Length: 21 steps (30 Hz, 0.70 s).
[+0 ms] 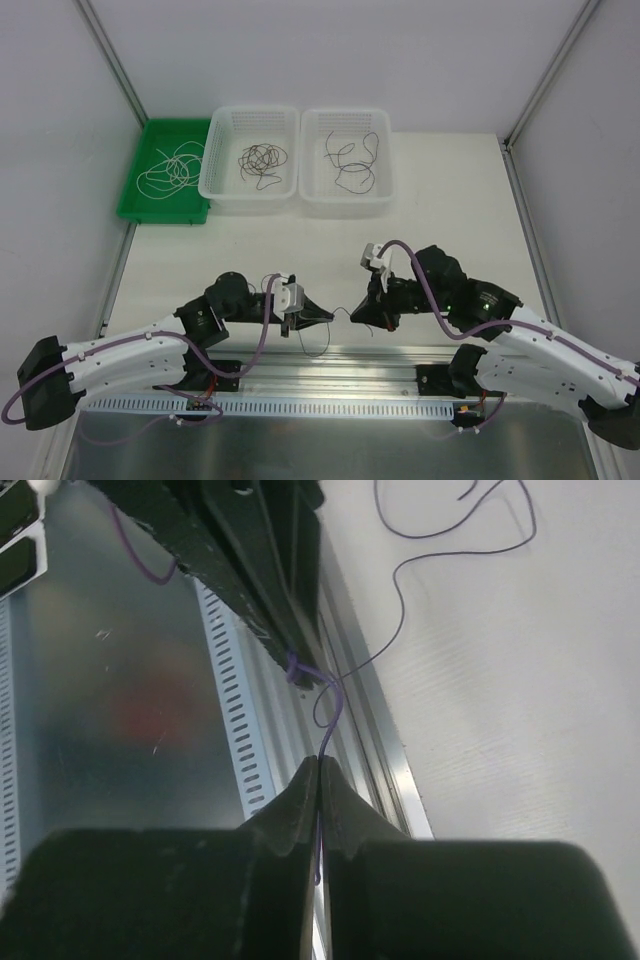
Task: Untangle the cables
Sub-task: Untie the cable.
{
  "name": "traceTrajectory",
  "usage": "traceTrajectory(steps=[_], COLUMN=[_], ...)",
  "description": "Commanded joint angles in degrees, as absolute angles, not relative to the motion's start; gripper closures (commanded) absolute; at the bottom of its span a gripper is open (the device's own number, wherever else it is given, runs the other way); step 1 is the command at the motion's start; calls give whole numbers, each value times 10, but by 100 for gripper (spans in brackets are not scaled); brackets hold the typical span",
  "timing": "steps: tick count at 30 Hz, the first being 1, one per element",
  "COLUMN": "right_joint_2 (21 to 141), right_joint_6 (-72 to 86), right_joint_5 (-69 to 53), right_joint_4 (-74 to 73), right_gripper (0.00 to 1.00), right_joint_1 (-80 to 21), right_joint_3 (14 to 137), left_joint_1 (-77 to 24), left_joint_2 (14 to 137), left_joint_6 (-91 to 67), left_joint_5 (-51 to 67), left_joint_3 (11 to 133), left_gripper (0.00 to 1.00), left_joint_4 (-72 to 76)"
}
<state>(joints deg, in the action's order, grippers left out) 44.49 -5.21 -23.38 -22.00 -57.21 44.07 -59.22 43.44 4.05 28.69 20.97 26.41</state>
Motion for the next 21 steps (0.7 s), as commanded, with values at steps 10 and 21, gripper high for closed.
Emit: traceTrajectory(steps=[10, 21], right_joint_2=[493, 515], right_joint_6=[-131, -152], right_joint_5=[-385, -392], right_joint_4=[-228, -266], right_gripper=[99, 99], right_joint_1=[-570, -571], right_joint_3=[485, 482], left_joint_1=[-592, -592], left_joint_2=[483, 445], left_joint_6=[64, 58], left_joint_5=[371, 358], left_joint_3=[260, 240], left_gripper=[95, 94], left_joint_4=[268, 287])
